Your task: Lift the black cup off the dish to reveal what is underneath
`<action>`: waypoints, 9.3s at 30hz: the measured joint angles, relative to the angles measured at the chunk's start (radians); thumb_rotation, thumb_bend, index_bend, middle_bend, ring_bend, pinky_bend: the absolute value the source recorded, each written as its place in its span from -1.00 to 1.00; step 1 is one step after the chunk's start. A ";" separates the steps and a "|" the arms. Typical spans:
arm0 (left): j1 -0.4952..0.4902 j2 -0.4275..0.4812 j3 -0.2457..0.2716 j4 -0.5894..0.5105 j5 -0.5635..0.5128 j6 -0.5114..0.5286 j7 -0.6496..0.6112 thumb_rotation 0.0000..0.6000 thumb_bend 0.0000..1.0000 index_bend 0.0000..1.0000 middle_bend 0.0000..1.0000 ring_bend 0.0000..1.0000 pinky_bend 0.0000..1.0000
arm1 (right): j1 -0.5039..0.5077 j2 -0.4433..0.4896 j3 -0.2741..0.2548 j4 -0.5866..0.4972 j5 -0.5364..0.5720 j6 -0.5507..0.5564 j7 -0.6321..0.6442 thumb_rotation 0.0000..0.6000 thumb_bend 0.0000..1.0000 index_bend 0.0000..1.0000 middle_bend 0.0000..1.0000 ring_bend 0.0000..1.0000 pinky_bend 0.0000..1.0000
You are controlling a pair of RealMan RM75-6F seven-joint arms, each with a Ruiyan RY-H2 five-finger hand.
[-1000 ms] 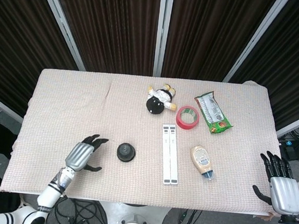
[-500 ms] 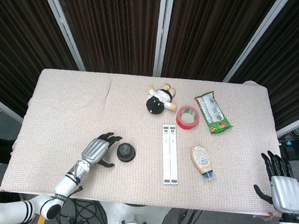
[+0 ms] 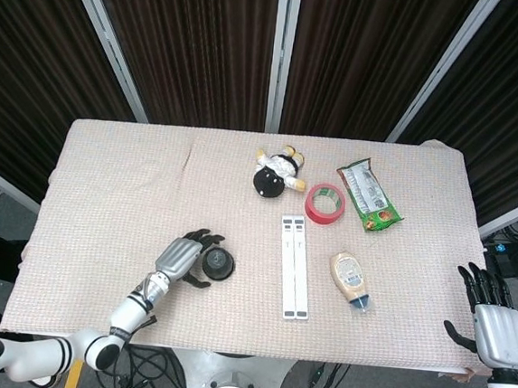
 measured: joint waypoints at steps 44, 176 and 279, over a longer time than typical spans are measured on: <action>-0.039 -0.036 -0.004 0.025 -0.062 0.005 -0.048 1.00 -0.80 -0.56 -0.35 -0.66 -0.65 | 0.002 0.001 0.012 0.017 0.040 -0.015 0.007 1.00 -0.74 -1.00 -1.00 -1.00 -1.00; -0.226 0.334 -0.093 -0.248 -0.164 0.035 0.199 1.00 -0.58 -0.19 -0.07 -0.44 -0.41 | 0.013 -0.060 0.010 0.117 0.088 -0.084 0.055 1.00 -0.74 -1.00 -1.00 -1.00 -1.00; -0.058 0.067 -0.025 0.055 -0.087 0.016 -0.218 1.00 -0.85 -0.54 -0.33 -0.64 -0.54 | 0.034 -0.018 0.027 0.006 0.073 -0.055 -0.017 1.00 -0.74 -1.00 -1.00 -1.00 -1.00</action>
